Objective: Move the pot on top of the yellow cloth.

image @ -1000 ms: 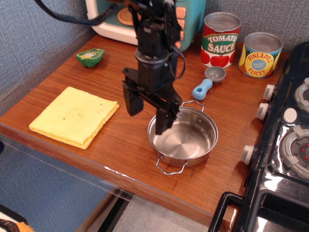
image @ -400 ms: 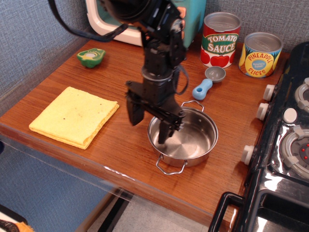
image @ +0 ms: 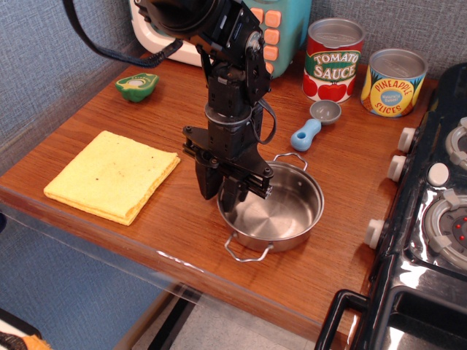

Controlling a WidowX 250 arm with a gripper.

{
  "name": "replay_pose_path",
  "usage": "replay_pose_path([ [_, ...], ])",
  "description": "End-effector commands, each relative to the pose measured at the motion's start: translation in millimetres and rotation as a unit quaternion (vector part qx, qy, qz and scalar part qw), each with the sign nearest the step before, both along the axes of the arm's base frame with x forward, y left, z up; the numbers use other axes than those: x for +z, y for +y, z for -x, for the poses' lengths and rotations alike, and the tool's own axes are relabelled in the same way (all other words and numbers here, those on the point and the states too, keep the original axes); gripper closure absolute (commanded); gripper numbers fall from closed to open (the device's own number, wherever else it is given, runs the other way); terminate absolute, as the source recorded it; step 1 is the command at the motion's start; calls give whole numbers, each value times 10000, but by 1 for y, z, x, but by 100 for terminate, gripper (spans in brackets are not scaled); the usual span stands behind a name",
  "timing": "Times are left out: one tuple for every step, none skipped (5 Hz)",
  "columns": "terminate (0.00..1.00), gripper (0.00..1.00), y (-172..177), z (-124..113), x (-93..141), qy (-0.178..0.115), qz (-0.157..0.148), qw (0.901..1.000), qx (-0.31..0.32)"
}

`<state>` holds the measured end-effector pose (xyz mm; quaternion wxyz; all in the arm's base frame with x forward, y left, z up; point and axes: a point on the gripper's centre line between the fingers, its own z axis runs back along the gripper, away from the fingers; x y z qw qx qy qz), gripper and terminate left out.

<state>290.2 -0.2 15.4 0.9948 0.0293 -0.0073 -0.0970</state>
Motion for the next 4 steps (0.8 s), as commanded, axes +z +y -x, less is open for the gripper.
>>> replay_pose_path([
  [0,100,4,-6,33,-338,250,9991,-68],
  [0,100,13,-15,58,-610,379,9974,-100],
  [0,100,48,-22,87,-928,240,9953,166],
  [0,100,95,-22,88,-938,102,9922,814],
])
